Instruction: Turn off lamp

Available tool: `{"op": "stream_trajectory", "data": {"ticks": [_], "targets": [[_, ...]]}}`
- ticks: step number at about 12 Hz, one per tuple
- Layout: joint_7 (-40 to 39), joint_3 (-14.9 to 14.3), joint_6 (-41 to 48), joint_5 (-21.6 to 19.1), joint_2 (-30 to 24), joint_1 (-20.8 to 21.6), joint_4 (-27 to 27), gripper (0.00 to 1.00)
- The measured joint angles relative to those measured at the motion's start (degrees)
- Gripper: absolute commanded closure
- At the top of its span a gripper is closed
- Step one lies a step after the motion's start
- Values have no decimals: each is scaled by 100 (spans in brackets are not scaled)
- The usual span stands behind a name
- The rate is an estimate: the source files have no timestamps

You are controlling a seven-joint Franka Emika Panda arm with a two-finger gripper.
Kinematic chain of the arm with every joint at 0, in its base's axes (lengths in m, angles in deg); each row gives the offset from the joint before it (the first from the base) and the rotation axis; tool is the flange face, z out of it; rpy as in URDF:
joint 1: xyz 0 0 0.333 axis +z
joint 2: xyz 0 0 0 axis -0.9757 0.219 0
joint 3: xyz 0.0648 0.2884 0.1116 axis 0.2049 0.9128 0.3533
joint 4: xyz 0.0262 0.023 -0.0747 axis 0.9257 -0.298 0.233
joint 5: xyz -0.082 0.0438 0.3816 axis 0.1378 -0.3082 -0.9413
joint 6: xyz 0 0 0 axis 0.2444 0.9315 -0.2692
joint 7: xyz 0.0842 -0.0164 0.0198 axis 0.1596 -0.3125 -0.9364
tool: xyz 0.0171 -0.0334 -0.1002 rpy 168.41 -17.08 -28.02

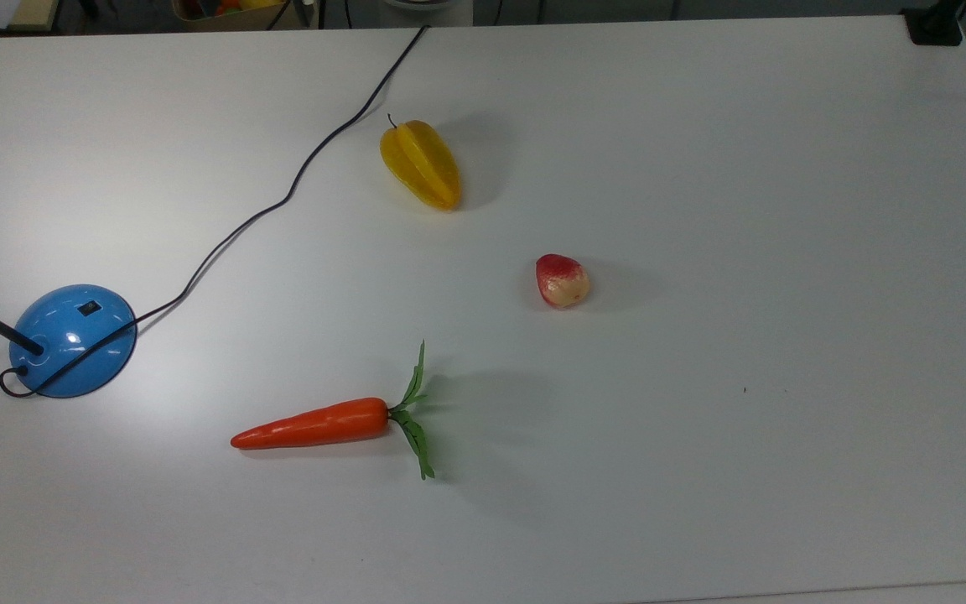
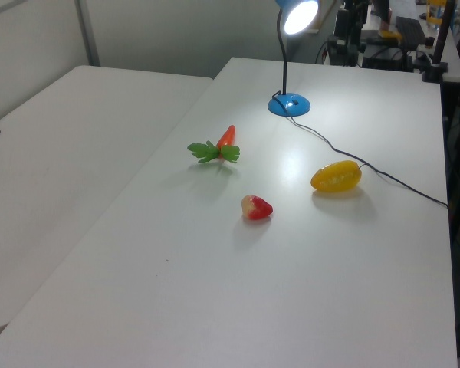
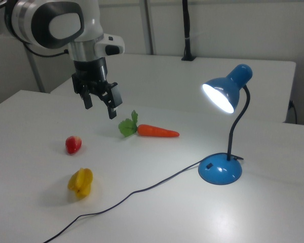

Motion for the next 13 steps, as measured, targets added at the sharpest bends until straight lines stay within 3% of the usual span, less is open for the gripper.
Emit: {"op": "stream_trajectory", "data": {"ticks": [6, 7, 8, 9, 10, 11, 13], "targets": [[-54, 145, 185, 0, 0, 0, 4, 1], [-54, 145, 185, 0, 0, -5, 4, 18], [-54, 145, 185, 0, 0, -11, 5, 45], [-54, 141, 185, 0, 0, -17, 5, 64], [-54, 134, 185, -1, 0, -21, 7, 94], [-54, 124, 185, -1, 0, -31, 9, 100], [-46, 124, 185, -117, -1, -54, 11, 100]]}}
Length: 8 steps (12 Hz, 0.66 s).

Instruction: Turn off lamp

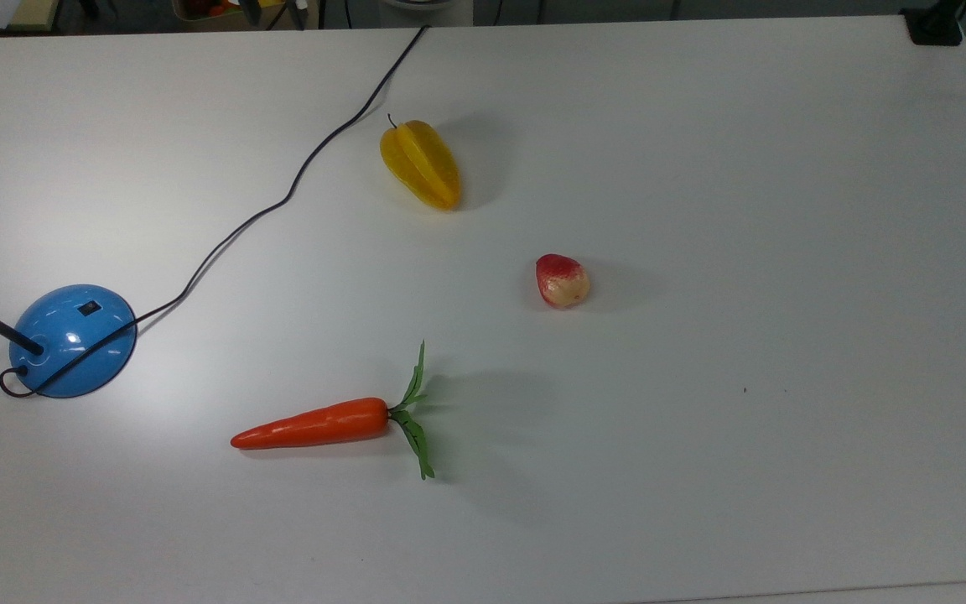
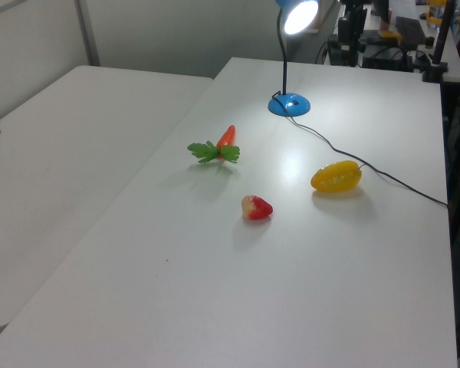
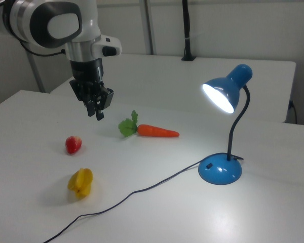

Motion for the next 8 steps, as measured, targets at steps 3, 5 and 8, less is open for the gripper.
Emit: {"op": "stream_trajectory", "data": {"ticks": [3, 5, 8], "targets": [[334, -43, -53, -78, 0, -33, 5, 100], [737, -100, -288, -114, -1, -71, -40, 100], [1070, -98, -911, -120, -8, -177, -308, 100]]}}
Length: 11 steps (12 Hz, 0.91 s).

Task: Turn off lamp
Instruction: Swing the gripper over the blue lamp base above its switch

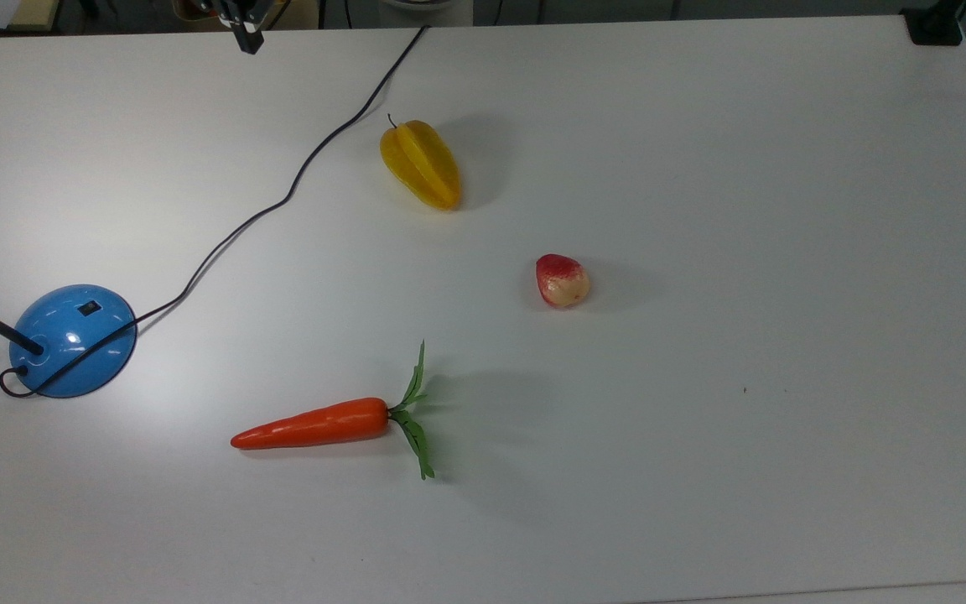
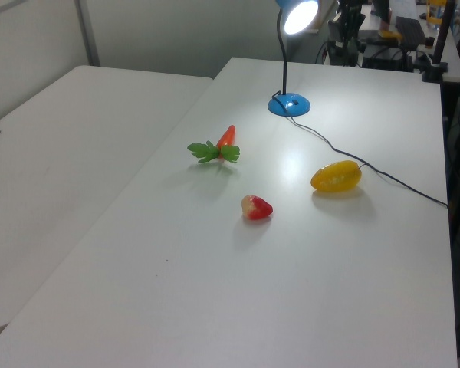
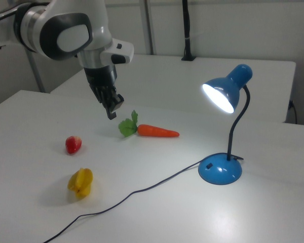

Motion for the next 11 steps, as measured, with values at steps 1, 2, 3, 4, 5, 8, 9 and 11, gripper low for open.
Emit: {"op": "stream_trajectory", "data": {"ticks": [1, 2, 3, 4, 5, 8, 9, 11], "targets": [[23, 0, -233, -1, -10, -71, -145, 100], [72, 2, -448, -3, -22, -119, -271, 100], [228, 5, -837, -4, -53, -177, -505, 100], [346, 18, -1136, -3, -75, -216, -687, 100], [484, 37, -1600, 21, -108, -257, -984, 100], [838, 58, -3140, 464, -126, -454, -1833, 100], [970, 54, -3529, 579, -64, -535, -1990, 100], [1175, 38, -4383, 629, 284, -759, -2099, 100]]}}
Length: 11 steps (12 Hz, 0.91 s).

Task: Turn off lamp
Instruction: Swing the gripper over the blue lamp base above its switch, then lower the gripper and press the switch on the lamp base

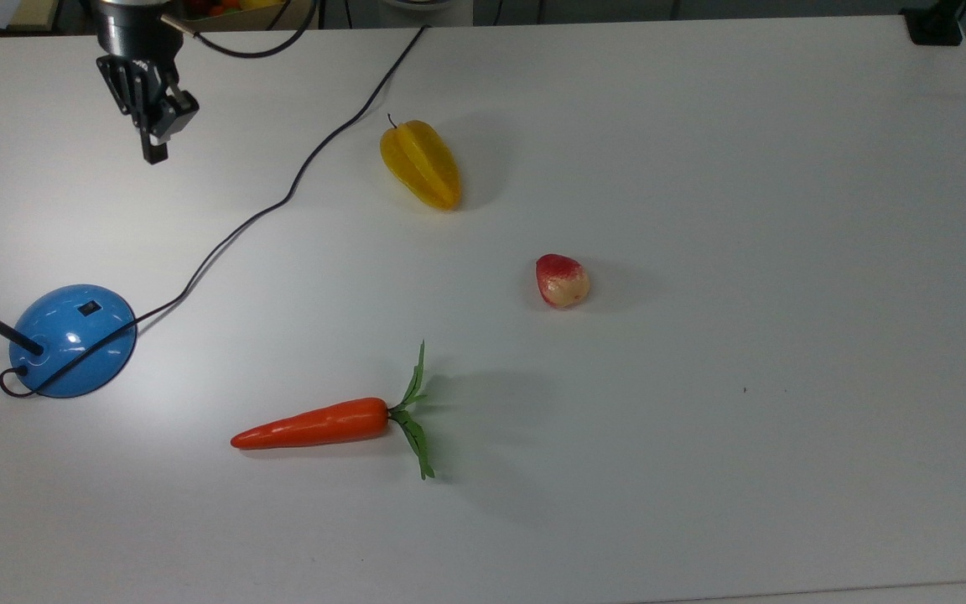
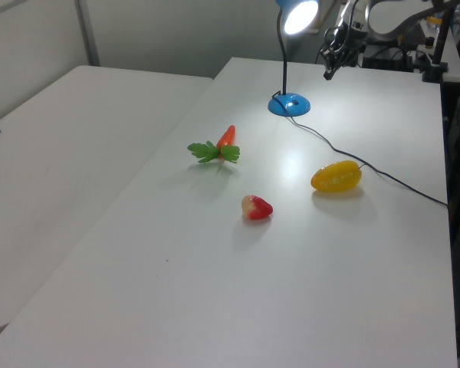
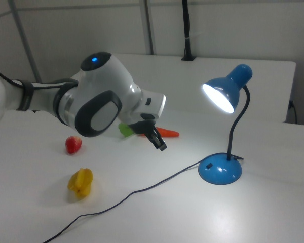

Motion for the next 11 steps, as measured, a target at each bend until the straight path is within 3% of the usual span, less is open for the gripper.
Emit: {"op": "stream_trajectory", "data": {"ticks": [5, 11], "targets": [[280, -4, -858, 1, 1002, -280, 444, 100], [439, -5, -920, 1, 2368, -374, 1876, 100]]}}
